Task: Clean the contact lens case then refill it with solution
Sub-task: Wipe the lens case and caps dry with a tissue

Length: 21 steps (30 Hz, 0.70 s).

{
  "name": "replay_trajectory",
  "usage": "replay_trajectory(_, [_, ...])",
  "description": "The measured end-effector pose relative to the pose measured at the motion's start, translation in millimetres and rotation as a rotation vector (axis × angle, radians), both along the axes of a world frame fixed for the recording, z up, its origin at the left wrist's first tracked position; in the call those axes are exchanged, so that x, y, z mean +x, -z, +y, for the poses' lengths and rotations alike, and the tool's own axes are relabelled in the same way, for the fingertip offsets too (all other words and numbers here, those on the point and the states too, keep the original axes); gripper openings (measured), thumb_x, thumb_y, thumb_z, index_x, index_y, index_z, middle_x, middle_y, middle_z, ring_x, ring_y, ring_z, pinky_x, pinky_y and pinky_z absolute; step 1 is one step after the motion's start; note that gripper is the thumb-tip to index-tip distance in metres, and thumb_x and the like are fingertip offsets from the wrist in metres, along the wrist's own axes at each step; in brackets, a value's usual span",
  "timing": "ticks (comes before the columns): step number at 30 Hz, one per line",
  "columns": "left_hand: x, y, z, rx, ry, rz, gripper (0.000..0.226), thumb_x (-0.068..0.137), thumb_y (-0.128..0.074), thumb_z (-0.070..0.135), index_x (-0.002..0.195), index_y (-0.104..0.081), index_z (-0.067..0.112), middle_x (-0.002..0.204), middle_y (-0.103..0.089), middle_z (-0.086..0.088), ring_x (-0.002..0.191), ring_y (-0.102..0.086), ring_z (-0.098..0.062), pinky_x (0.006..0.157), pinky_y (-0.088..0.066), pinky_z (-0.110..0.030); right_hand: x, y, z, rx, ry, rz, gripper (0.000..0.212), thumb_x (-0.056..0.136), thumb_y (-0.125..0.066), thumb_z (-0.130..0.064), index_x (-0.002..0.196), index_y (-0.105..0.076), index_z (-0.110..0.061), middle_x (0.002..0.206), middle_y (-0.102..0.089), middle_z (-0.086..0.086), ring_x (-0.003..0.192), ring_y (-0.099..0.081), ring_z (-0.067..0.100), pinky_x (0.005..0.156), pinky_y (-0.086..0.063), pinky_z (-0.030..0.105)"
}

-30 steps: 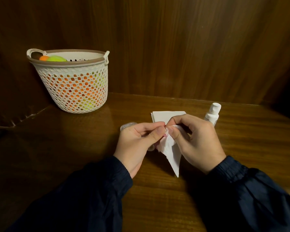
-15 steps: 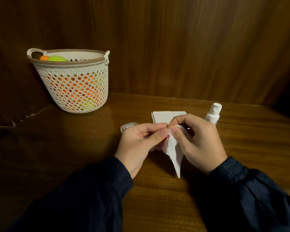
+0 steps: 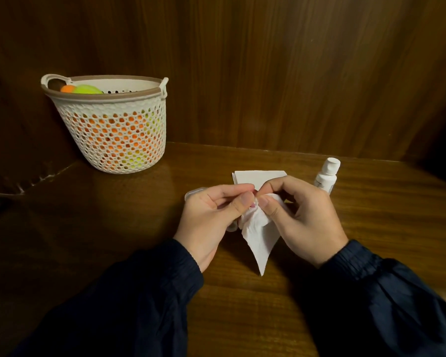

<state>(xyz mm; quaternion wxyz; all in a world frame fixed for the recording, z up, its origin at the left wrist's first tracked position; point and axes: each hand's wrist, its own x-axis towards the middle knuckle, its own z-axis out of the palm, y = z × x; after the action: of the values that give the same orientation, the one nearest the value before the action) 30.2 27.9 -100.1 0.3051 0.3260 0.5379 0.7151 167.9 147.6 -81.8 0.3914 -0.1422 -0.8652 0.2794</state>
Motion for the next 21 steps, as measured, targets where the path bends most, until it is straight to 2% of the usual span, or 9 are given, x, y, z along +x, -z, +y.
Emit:
replay_trajectory(3, [-1.4,1.4,0.5,0.012,-0.023,-0.005,0.029,0.074,-0.081,0.038,0.102,-0.085,0.033,0.109,-0.083,-0.001,0.11,-0.075,-0.036,0.1,-0.055,-0.065,-0.1,-1.2,-0.1,-0.047,0.018,0.04,0.013,0.097,-0.072,-0.028,0.094,-0.068,-0.04,0.094,-0.072,-0.02,0.097,-0.068,0.005,0.082,-0.055,0.028])
replay_trajectory(5, [-2.3,2.3,0.8,0.016,-0.031,-0.01,0.028,0.074,-0.08,0.037,0.101,-0.085,0.035,0.11,-0.083,0.0,0.111,-0.075,-0.035,0.101,-0.056,-0.064,-0.4,-0.5,-1.4,-0.055,0.001,0.028,0.013,0.096,-0.073,-0.028,0.094,-0.069,-0.04,0.094,-0.073,-0.02,0.097,-0.068,0.005,0.083,-0.056,0.027])
replay_trajectory(8, [-2.7,2.8,0.3,0.014,-0.009,-0.001,0.027,0.076,-0.079,0.035,0.102,-0.084,0.038,0.113,-0.082,0.001,0.111,-0.077,-0.026,0.103,-0.056,-0.064,-1.2,1.3,-2.5,-0.014,-0.013,-0.002,0.007,0.097,-0.074,-0.027,0.096,-0.071,-0.034,0.095,-0.073,-0.02,0.097,-0.068,0.003,0.083,-0.054,0.02])
replay_trajectory(11, [-3.1,3.1,0.8,0.017,0.021,0.015,0.03,0.078,-0.08,0.036,0.107,-0.083,0.039,0.114,-0.082,-0.001,0.114,-0.075,-0.028,0.105,-0.054,-0.065,-1.0,0.3,-0.5,0.017,0.004,-0.019,0.009,0.097,-0.073,-0.027,0.097,-0.069,-0.036,0.095,-0.071,-0.021,0.099,-0.067,0.002,0.082,-0.049,0.01])
replay_trajectory(14, [-3.4,3.3,2.0,0.031,0.03,0.011,0.03,0.079,-0.079,0.036,0.108,-0.083,0.042,0.115,-0.081,0.0,0.113,-0.076,-0.022,0.103,-0.058,-0.053,1.8,-1.4,4.9,0.029,0.042,0.0,0.008,0.097,-0.073,-0.028,0.097,-0.069,-0.035,0.095,-0.071,-0.021,0.097,-0.067,0.004,0.079,-0.05,0.015])
replay_trajectory(17, [-5.8,3.3,1.3,0.055,0.001,0.033,0.024,0.085,-0.08,0.028,0.108,-0.084,0.034,0.111,-0.082,-0.001,0.107,-0.078,-0.018,0.091,-0.065,-0.039,9.5,-7.6,17.0,0.036,0.111,0.038,0.013,0.097,-0.071,-0.03,0.097,-0.066,-0.042,0.099,-0.069,-0.024,0.097,-0.066,0.001,0.076,-0.051,0.018])
replay_trajectory(19, [-6.4,5.0,1.7,0.022,-0.059,0.174,0.021,0.09,-0.081,0.017,0.109,-0.082,0.025,0.103,-0.083,0.002,0.099,-0.079,-0.015,0.081,-0.066,-0.031,16.7,-14.3,28.1,0.062,0.188,0.084,0.016,0.098,-0.069,-0.029,0.099,-0.065,-0.044,0.103,-0.068,-0.026,0.097,-0.066,0.0,0.077,-0.054,0.022])
replay_trajectory(21, [-3.7,6.7,3.0,-0.025,-0.078,0.311,0.019,0.089,-0.082,0.012,0.106,-0.081,0.02,0.097,-0.082,0.004,0.088,-0.08,-0.014,0.073,-0.065,-0.025,25.8,-19.1,41.7,0.082,0.292,0.207,0.017,0.1,-0.07,-0.022,0.105,-0.066,-0.039,0.103,-0.07,-0.021,0.096,-0.068,0.004,0.078,-0.057,0.026])
